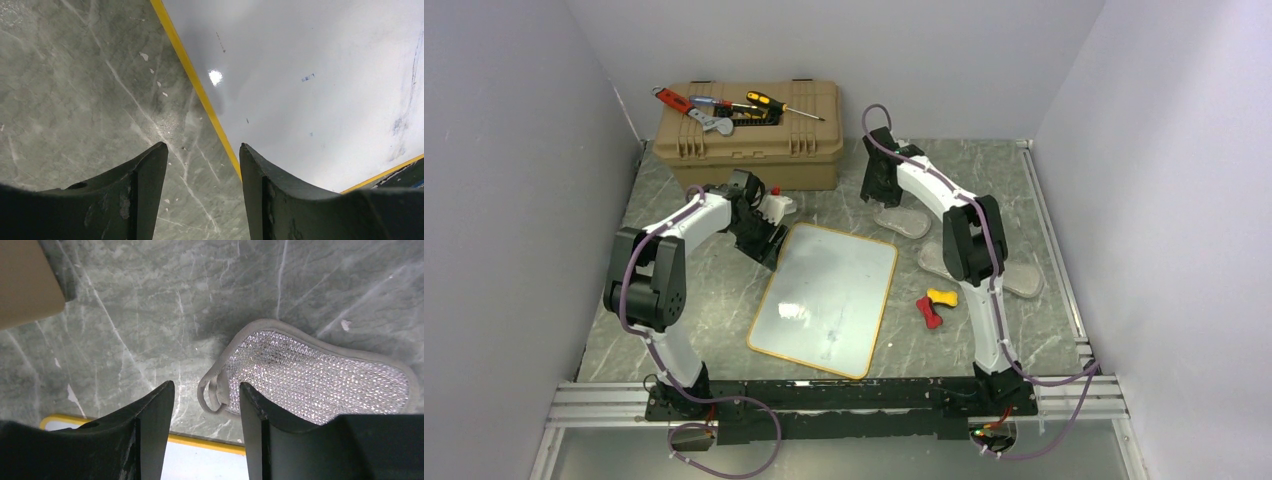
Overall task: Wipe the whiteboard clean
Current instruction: Pick up the whiteboard eraser from the center of the board.
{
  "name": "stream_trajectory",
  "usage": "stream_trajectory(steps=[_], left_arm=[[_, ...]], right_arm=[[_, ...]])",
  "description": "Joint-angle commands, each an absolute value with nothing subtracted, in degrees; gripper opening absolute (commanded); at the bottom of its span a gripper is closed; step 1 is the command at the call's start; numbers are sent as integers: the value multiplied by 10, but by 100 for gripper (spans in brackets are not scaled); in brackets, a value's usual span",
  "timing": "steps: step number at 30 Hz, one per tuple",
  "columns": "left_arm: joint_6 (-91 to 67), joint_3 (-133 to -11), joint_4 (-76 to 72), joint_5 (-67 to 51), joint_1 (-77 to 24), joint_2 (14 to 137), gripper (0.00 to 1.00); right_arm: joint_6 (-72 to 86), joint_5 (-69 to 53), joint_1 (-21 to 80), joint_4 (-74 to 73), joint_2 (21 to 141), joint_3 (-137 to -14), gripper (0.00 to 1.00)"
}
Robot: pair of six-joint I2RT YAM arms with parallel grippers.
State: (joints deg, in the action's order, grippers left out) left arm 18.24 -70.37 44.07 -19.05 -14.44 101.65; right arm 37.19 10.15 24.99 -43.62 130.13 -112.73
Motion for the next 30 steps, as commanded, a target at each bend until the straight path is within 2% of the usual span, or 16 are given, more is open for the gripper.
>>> stream_trajectory(steps=[1,6,9,11,14,19,20,21,22,25,30], left_arm=[[180,-703,434,-195,-142,1016,61],[180,-704,435,-194,-142,1013,61],[179,-706,436,-195,-142,1010,61],[180,-708,438,-196,-141,1009,60],[178,-714,439,-200,-141,1006,60],[174,-722,425,-258,-141,983,61],[175,-723,417,-287,-141,971,68],[177,-719,406,-319,-141,959,91],[178,-713,392,-352,-141,942,98],[176,-694,339,-438,-141,884,100],[185,-670,298,-505,-142,828,99]], right_arm=[[381,97,257,-448,1323,-1162,52],[377,99,257,-466,1346,-1189,46],[377,105,257,-461,1341,-1182,30],[379,108,257,-456,1331,-1175,15],[382,111,257,-444,1301,-1154,1],[393,106,270,-423,1210,-1092,0],[399,102,277,-413,1186,-1071,0],[405,97,284,-400,1161,-1046,0],[412,88,291,-387,1137,-1024,0],[436,59,312,-348,1071,-960,0],[489,23,345,-295,983,-875,0]])
